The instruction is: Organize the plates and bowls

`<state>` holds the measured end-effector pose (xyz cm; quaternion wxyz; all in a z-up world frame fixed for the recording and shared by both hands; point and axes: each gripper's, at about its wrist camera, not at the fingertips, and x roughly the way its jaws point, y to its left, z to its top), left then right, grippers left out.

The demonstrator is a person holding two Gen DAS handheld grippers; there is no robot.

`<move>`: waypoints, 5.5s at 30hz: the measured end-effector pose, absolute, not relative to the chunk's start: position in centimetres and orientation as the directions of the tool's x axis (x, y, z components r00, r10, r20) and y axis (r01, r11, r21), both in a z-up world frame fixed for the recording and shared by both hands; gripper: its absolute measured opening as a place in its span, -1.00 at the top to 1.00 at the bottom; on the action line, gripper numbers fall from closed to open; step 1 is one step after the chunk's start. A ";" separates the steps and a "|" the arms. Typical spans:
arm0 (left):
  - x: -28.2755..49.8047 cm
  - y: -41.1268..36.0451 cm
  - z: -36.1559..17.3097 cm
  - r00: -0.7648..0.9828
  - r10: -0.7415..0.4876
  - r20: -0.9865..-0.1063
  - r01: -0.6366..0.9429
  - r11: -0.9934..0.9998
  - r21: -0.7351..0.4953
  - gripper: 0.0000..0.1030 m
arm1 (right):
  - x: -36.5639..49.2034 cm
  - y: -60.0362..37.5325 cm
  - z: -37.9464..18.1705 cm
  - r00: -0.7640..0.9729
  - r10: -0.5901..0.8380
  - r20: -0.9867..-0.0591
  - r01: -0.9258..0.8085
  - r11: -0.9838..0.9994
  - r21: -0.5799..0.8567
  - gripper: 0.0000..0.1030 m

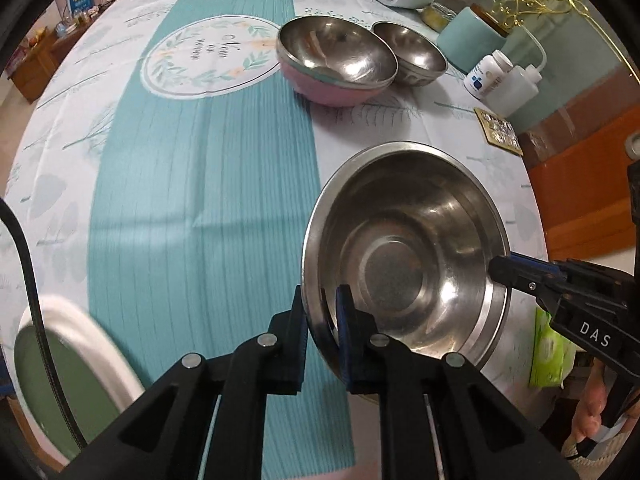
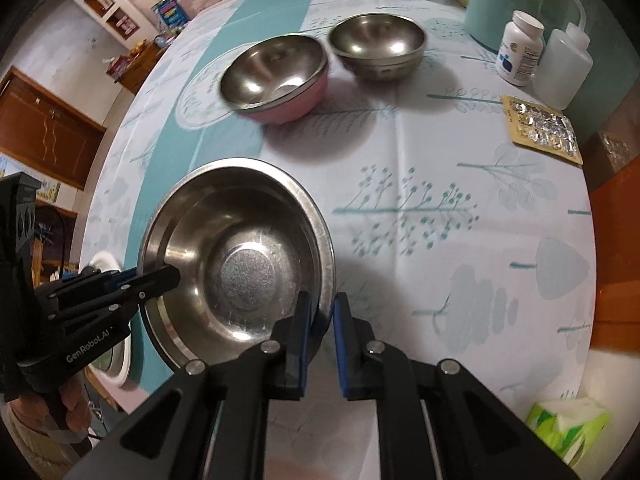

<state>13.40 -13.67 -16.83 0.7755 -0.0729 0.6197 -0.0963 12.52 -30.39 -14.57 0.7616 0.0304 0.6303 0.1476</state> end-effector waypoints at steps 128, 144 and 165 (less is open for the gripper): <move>38.7 -12.5 -21.7 0.132 -0.231 -0.964 0.039 0.973 -0.228 0.03 | 32.3 -28.7 -18.1 0.145 0.373 -0.917 0.040 0.923 0.382 0.44; 37.0 -13.2 -21.3 0.088 -0.275 -0.957 0.070 0.960 -0.270 0.81 | 31.4 -28.4 -18.7 0.108 0.381 -0.918 0.018 0.923 0.385 0.78; 18.0 -12.7 -12.2 0.018 -0.267 -0.963 0.171 0.950 -0.260 0.71 | 16.9 -28.4 -11.0 0.038 0.444 -0.895 -0.168 0.886 0.432 0.78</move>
